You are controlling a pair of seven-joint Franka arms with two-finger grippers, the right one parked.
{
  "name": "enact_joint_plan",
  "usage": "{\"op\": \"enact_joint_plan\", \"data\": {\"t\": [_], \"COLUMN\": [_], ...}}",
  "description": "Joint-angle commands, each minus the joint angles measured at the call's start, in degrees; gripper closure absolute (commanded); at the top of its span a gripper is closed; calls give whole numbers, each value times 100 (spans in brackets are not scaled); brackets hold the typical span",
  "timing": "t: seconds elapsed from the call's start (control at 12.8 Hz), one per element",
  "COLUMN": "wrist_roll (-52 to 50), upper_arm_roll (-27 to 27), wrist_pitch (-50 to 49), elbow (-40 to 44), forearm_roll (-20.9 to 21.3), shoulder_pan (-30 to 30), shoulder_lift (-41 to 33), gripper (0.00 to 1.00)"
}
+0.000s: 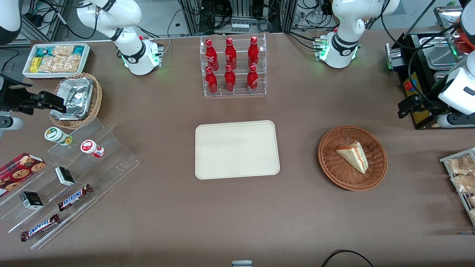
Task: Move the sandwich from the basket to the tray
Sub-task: 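Lower the open left gripper over the wrapped sandwich in the basket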
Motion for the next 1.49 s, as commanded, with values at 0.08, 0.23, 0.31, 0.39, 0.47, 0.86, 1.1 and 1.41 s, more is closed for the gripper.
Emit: {"op": "enact_joint_plan", "data": {"t": [0.08, 0.23, 0.31, 0.39, 0.47, 0.86, 1.1, 1.41], "wrist_roll": [87, 88, 70, 26, 9, -298, -1200, -2537], "upper_arm_roll": [-80, -72, -71, -80, -72, -45, -54, -63], "wrist_pitch": [-182, -112, -77, 36, 238, 1800, 2951, 4175], "elbow": [122, 87, 78, 25, -71, -1484, -2302, -3111], "forearm_roll": [-84, -41, -15, -14, -14, -5, 3, -32], "shoulder_pan": [128, 128, 128, 128, 110, 128, 128, 93], "shoulder_lift": [39, 205, 311, 399, 504, 523, 549, 637], "gripper": [0, 0, 0, 0, 0, 0, 0, 0]}}
